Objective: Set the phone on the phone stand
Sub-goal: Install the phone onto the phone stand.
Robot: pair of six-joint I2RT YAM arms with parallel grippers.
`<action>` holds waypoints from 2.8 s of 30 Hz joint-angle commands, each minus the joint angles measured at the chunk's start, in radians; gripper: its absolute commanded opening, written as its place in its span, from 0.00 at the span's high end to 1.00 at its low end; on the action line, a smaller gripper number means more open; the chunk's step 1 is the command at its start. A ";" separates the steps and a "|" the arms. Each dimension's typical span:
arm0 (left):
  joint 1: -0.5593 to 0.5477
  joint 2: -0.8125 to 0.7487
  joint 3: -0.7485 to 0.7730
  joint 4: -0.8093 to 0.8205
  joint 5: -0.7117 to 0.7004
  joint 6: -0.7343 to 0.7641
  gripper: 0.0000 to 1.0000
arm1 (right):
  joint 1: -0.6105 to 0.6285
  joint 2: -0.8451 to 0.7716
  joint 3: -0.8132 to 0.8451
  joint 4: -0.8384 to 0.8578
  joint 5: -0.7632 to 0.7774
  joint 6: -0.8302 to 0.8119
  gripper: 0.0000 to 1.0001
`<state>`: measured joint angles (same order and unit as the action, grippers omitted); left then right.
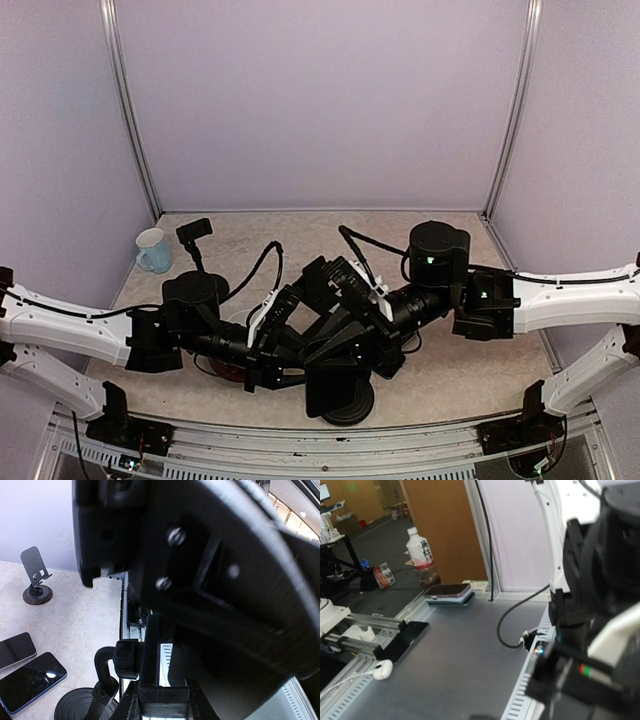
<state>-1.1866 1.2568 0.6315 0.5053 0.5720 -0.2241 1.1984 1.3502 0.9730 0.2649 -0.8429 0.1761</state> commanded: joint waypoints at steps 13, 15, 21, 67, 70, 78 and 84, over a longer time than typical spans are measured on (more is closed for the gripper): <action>-0.017 -0.095 0.041 0.031 0.000 0.039 1.00 | -0.050 -0.069 -0.059 0.023 0.060 -0.038 1.00; -0.017 -0.104 0.040 0.026 -0.003 0.040 1.00 | -0.058 -0.076 -0.061 0.014 0.074 -0.036 1.00; -0.018 -0.121 0.037 0.014 -0.014 0.046 1.00 | -0.083 -0.100 -0.090 -0.013 0.122 -0.042 1.00; -0.025 -0.172 -0.004 0.009 -0.196 0.010 1.00 | -0.144 -0.073 -0.091 -0.169 0.272 0.073 1.00; -0.024 -0.159 -0.001 0.014 -0.199 0.001 1.00 | -0.145 -0.067 -0.091 -0.155 0.269 0.084 1.00; -0.023 -0.120 0.000 0.042 -0.190 -0.001 0.93 | -0.137 -0.052 -0.079 -0.120 0.245 0.088 1.00; -0.016 -0.099 -0.001 0.060 -0.181 0.000 0.78 | -0.135 -0.038 -0.071 -0.111 0.248 0.080 1.00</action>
<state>-1.2007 1.1694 0.6170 0.4053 0.3321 -0.2276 1.0878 1.2984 0.8745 0.2043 -0.6193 0.2592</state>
